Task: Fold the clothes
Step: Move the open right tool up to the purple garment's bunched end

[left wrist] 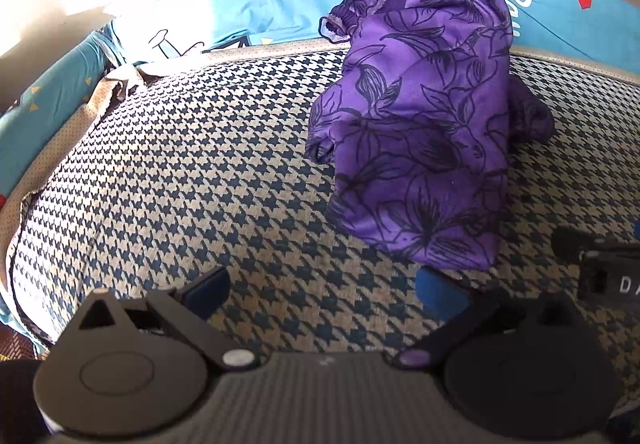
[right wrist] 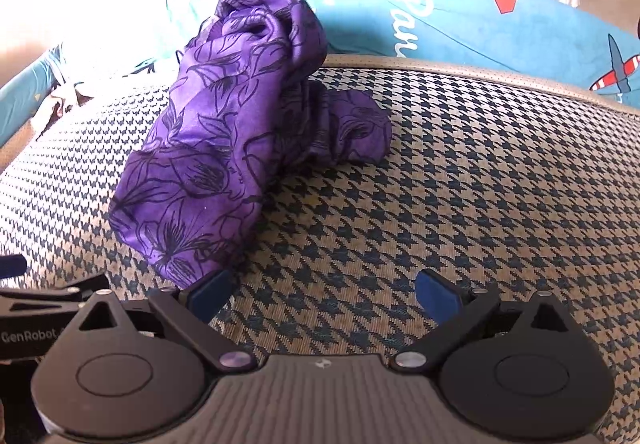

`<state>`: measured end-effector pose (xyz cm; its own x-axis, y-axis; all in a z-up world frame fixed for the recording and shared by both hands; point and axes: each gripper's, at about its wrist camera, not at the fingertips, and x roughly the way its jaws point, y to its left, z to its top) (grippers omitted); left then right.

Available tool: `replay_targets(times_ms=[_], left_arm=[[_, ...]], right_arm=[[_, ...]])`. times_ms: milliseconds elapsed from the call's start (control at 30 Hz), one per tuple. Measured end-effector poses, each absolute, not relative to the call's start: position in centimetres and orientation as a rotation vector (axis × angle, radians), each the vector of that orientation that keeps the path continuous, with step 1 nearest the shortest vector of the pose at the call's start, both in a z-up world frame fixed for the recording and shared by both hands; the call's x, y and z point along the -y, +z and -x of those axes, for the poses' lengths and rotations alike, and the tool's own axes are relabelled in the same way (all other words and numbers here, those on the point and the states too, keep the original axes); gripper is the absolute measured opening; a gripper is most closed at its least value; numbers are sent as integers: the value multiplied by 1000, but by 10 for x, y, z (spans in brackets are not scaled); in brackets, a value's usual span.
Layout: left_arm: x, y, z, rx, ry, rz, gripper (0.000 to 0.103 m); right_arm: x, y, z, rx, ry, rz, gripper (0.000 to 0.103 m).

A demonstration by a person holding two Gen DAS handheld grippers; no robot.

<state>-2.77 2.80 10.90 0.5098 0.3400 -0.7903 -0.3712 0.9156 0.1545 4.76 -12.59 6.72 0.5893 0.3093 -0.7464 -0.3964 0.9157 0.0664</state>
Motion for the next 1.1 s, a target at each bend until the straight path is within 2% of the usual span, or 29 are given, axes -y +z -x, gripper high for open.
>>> replay_targets(times_ms=[1100], left_arm=[[-27, 110, 28, -939, 429, 31, 103]], right_arm=[[128, 66, -52, -847, 393, 109, 100]])
